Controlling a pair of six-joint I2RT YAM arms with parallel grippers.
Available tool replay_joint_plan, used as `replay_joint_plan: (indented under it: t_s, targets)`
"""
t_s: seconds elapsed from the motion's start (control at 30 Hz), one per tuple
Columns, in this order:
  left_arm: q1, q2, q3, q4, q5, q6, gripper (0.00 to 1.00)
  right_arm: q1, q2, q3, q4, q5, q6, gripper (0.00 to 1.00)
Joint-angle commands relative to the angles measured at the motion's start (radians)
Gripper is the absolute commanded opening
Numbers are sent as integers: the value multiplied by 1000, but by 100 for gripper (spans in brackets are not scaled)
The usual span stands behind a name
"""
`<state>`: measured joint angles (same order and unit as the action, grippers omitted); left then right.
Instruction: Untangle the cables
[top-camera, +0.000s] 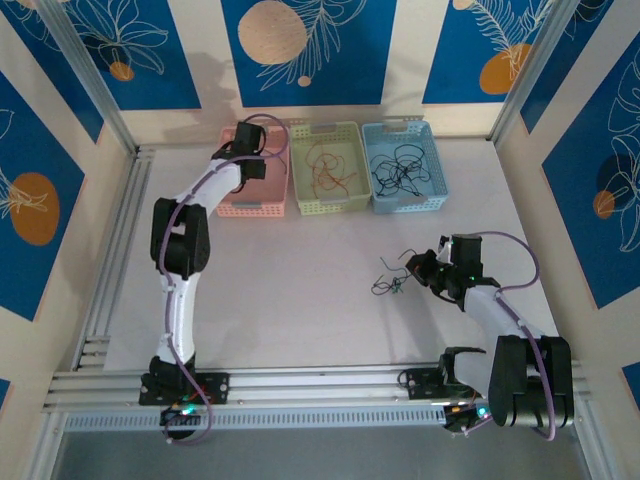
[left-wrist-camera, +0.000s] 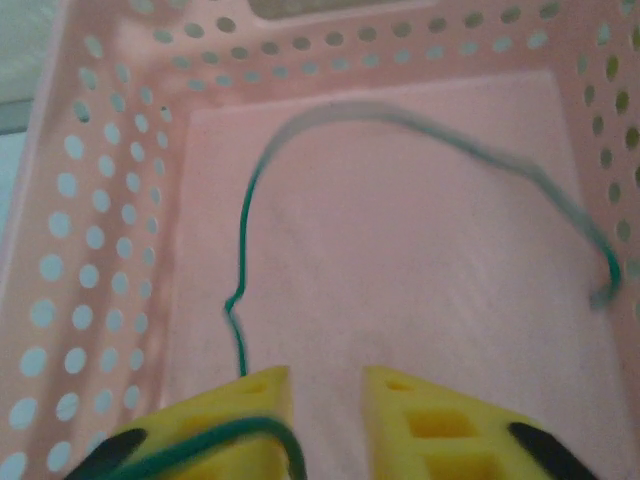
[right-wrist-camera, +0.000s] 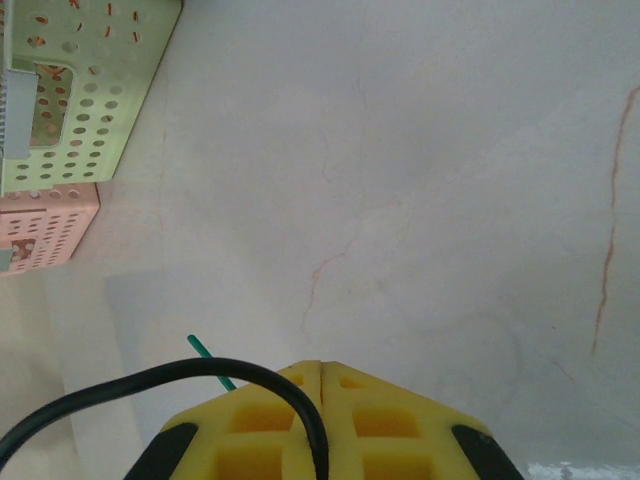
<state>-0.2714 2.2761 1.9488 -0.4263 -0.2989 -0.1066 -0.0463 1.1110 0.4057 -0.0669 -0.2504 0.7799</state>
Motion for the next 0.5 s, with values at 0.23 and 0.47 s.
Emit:
replay_joint_plan:
  t_s: [0.23, 0.47]
  targets:
    - [-1, -475, -263, 1, 73, -62, 84, 11, -51, 10, 9, -20, -17, 0]
    - [0, -804, -513, 13, 141, -98, 86, 23, -92, 0, 33, -34, -14, 0]
